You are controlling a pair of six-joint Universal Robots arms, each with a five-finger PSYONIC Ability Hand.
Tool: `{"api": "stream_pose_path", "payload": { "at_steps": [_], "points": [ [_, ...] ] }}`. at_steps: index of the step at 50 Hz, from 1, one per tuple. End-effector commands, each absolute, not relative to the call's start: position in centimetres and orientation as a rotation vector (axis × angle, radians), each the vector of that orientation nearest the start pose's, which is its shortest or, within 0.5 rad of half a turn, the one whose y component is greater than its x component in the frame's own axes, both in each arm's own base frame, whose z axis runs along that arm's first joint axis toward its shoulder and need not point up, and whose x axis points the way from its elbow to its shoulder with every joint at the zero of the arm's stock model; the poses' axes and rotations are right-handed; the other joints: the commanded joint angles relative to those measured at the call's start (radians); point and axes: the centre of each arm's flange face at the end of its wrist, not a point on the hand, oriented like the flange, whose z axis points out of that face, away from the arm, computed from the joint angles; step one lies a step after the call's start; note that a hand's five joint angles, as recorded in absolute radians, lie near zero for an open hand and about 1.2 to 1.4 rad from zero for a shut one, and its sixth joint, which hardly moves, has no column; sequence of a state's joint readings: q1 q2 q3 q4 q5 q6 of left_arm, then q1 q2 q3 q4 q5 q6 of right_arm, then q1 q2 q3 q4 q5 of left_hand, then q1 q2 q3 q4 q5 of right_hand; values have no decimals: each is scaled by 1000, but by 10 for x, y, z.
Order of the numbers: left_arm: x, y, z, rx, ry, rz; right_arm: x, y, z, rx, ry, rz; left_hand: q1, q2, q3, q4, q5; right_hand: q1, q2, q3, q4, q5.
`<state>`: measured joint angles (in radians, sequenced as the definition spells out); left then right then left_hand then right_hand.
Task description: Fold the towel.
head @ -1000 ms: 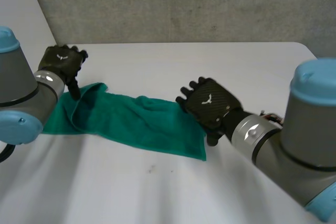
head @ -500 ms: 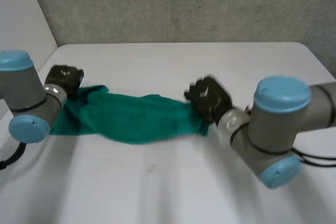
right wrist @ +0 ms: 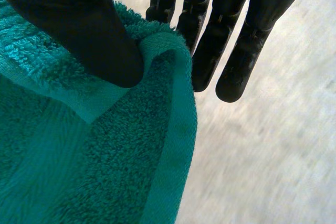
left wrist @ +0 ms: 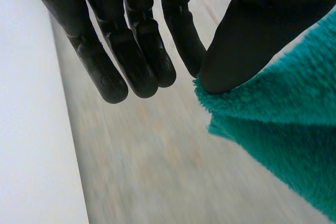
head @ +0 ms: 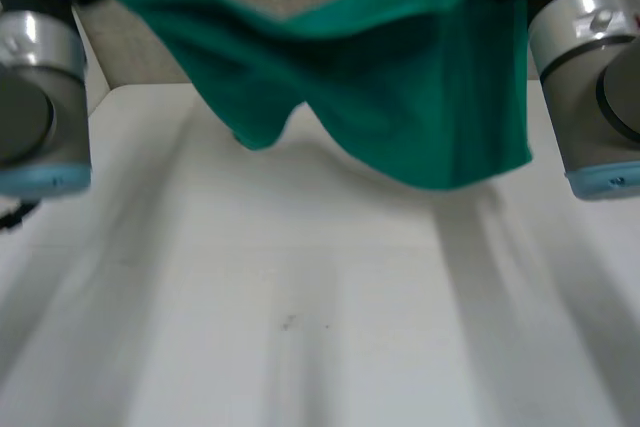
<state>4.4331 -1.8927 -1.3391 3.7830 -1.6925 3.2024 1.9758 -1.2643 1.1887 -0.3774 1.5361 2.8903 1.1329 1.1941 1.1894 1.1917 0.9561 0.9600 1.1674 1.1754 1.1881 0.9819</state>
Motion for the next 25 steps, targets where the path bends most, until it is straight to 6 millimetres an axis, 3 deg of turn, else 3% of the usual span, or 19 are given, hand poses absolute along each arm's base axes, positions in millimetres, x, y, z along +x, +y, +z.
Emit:
{"api": "stream_pose_path", "payload": {
  "at_steps": [1,2,6,12,13,19,25],
  "points": [
    [-218,-323,261,193,1990,-2550,268,-324,308,-686,1909,-2238,263,202,207,205,266,436,229,221,208,240],
    [-214,-309,243,210,2080,-2464,265,-322,295,-716,1997,-2155,263,202,207,205,266,436,229,221,208,240],
    [-205,-279,201,251,2268,-2260,260,-313,270,-773,2135,-2012,263,202,207,205,266,436,229,221,208,240],
    [-197,-249,161,302,2447,-2023,253,-303,242,-910,2231,-1944,263,202,207,205,266,436,229,221,208,240],
    [-196,-245,157,312,2468,-1993,253,-300,236,-954,2242,-1927,263,202,207,205,266,436,229,221,208,240],
    [-209,-223,155,454,2576,-1874,251,-298,226,-985,2253,-1915,-578,-639,-634,-637,-576,436,229,221,208,240],
    [-216,-232,170,518,2582,-1941,249,-301,223,-959,2245,-1943,-714,-775,-770,-773,-712,436,229,221,208,240]
  ]
}}
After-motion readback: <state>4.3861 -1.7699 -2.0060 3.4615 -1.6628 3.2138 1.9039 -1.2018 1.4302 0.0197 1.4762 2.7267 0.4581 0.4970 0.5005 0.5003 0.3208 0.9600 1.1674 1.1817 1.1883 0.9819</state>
